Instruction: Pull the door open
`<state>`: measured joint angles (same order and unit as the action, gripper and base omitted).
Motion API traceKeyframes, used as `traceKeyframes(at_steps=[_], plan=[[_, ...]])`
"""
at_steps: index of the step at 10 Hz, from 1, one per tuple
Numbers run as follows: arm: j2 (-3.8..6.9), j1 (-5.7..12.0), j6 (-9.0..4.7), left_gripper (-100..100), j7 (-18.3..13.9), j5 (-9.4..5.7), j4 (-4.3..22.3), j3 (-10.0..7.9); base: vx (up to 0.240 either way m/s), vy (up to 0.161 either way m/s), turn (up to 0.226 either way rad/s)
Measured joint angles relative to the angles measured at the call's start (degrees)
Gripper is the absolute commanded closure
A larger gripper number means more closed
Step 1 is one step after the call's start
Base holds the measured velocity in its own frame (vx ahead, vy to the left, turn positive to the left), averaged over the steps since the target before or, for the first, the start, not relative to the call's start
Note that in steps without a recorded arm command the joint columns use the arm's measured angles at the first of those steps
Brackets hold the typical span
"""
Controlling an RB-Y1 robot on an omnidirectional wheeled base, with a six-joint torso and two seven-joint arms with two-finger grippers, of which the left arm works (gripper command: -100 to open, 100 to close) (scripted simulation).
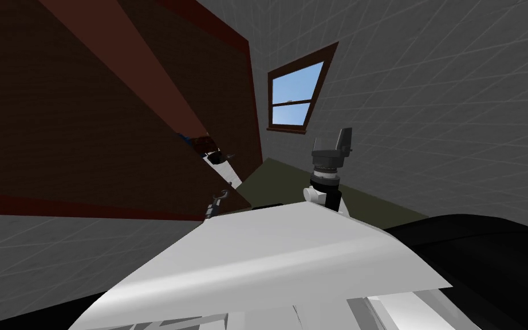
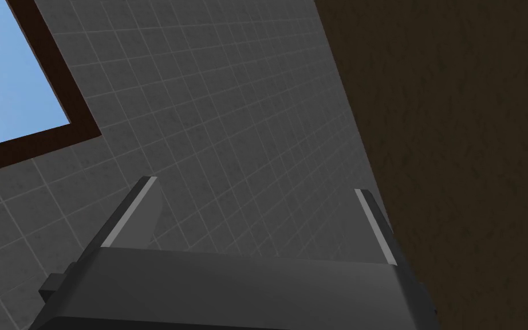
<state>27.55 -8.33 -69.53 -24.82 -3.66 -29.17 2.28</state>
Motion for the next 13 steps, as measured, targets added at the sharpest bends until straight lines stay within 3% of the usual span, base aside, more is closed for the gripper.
traceKeyframes(at_steps=[3, 5, 7, 8, 9, 10, 11, 13], plan=[[-0.88, 3.12, 1.93, 100, 1.2, -0.92, 1.9, 0.08, -0.204, 0.065, -0.167], [-1.71, 7.3, 1.73, 100, 1.8, -1.37, 6.3, 0.39, -0.186, 0.07, -0.109], [-1.84, 6.1, 3.62, 100, 2.1, -1.54, 3.5, 0.49, -0.101, 0.01, -0.052], [-2.03, 7.84, 4.17, 100, 2.3, -1.92, 5.0, 0.46, -0.207, 0.054, -0.224], [-2.08, 8.32, 5.03, 100, 2.7, -2.35, 4.6, 0.27, -0.19, 0.078, -0.139], [-2.32, 7.6, 7.28, 100, 3.3, -2.72, 1.5, 0.17, -0.121, 0.056, -0.064], [-2.58, 8.29, 7.72, 100, 3.5, -2.73, 2.0, 0.33, -0.045, 0.013, 0.002], [-2.92, 9.77, 7.32, 100, 3.6, -2.93, 4.1, 0.44, -0.149, 0.044, -0.119]])
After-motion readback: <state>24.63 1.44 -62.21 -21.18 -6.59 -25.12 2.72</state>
